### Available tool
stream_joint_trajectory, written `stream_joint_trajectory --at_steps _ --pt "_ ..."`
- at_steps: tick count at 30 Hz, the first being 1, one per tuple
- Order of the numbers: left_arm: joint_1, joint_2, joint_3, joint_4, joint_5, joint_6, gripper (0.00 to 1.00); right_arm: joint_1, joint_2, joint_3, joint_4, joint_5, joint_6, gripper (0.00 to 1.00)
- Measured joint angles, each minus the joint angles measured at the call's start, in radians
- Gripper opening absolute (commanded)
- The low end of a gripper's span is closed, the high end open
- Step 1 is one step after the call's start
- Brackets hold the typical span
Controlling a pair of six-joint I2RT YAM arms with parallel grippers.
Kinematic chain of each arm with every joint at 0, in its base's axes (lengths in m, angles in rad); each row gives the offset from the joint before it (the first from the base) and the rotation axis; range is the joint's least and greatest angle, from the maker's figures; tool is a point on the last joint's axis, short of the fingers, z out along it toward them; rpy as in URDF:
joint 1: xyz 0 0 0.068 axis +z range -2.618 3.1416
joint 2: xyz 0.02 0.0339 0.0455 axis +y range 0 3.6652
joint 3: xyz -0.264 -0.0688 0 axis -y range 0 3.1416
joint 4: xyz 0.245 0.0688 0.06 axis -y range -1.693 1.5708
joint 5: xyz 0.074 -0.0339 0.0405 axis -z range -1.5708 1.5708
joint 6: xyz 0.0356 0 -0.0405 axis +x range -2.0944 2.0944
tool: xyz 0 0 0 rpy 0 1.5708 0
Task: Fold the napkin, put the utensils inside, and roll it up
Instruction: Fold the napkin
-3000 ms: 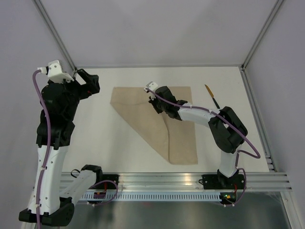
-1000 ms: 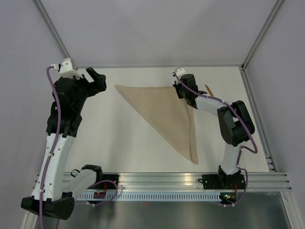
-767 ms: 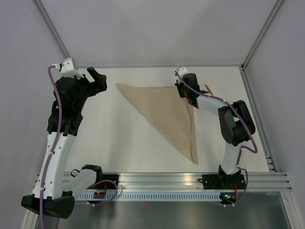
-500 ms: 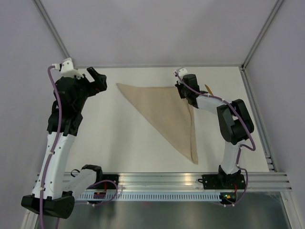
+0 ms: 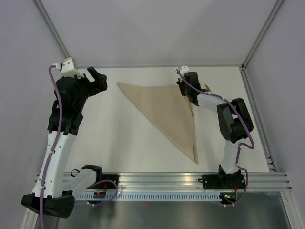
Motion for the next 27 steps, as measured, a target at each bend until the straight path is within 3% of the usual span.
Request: stream_joint_trajectory --at_steps 27 --pt "0.0 0.009 -0.046 0.023 0.0 0.0 1.0 -0.021 0.088 0.084 0.0 0.014 -0.022 0.01"
